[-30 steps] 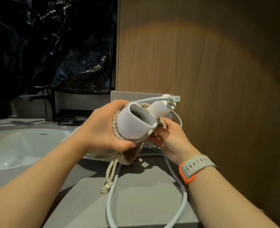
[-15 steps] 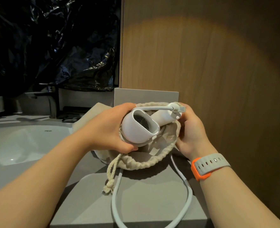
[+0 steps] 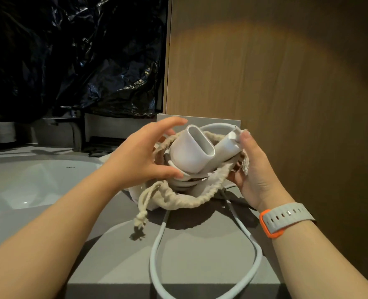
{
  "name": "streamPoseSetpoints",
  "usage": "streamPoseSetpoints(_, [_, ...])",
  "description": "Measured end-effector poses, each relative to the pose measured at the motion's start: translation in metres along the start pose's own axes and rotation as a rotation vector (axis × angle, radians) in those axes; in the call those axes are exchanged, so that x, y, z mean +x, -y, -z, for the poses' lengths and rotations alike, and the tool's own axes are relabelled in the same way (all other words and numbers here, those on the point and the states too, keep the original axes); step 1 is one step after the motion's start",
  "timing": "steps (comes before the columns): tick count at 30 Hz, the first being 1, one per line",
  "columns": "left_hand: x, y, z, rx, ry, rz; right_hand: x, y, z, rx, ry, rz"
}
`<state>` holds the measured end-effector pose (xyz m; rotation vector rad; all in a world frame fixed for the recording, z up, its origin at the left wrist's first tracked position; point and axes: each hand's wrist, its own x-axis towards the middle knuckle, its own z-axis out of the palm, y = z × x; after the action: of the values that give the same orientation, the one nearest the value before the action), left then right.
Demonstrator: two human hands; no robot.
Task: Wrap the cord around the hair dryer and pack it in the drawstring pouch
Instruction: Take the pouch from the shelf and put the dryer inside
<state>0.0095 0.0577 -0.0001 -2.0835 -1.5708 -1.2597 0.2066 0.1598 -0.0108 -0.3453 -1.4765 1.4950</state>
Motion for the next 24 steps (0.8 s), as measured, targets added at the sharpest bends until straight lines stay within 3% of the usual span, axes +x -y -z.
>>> streamPoseSetpoints(7, [-0.008, -0.004, -0.002, -0.236, 0.113, 0.116, -0.006, 0.001, -0.002, 0.042, -0.091, -0.063])
streamPoseSetpoints(13, [-0.011, -0.028, -0.024, -0.536, -0.065, 0.174, -0.021, 0.001, 0.003, 0.072, 0.04, -0.09])
streamPoseSetpoints(18, [-0.016, -0.037, -0.037, -0.339, -0.121, 0.222, -0.045, 0.0, 0.01, 0.001, 0.107, -0.105])
streamPoseSetpoints(24, [-0.042, -0.039, -0.023, -0.342, -0.011, 0.19, -0.072, 0.013, 0.014, -0.197, 0.182, -0.166])
